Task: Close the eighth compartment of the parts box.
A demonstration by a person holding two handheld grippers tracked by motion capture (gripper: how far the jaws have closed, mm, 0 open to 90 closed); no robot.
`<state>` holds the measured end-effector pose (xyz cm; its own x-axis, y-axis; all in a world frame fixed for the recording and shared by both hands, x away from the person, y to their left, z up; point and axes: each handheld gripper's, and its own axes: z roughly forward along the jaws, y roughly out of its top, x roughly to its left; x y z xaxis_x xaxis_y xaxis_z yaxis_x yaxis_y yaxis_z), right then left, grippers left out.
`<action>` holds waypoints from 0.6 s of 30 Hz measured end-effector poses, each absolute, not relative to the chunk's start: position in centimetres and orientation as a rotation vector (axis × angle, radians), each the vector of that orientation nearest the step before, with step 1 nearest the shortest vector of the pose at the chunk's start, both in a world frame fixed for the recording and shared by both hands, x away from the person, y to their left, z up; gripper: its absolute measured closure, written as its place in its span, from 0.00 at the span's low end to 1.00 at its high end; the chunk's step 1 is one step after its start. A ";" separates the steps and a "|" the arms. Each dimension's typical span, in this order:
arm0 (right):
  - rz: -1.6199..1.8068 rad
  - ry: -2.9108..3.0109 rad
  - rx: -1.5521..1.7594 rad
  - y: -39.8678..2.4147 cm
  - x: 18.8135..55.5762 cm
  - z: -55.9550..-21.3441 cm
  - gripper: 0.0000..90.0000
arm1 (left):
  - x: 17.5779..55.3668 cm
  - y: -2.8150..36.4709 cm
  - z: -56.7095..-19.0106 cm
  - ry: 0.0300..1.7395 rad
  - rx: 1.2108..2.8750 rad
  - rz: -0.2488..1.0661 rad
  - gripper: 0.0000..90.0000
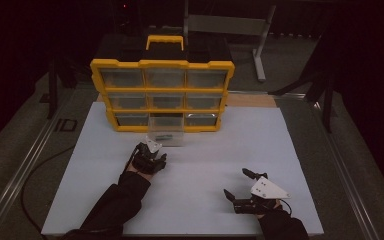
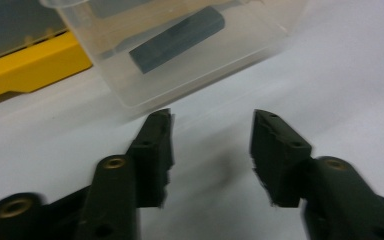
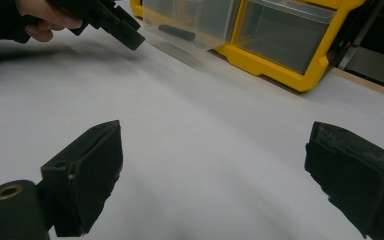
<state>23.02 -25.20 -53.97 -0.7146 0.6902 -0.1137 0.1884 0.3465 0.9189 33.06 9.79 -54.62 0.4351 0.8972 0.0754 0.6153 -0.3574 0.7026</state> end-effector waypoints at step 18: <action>1.353 2.124 0.767 -25.2 23.0 -54.0 0.10 | 33.6 10.2 -54.5 1.247 2.105 0.592 0.99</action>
<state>22.99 -25.22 -53.96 -0.7140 0.6910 -0.1131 0.1895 0.3463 0.9188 33.58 10.17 -54.49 0.4552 0.8879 0.0664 0.6130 -0.3666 0.6999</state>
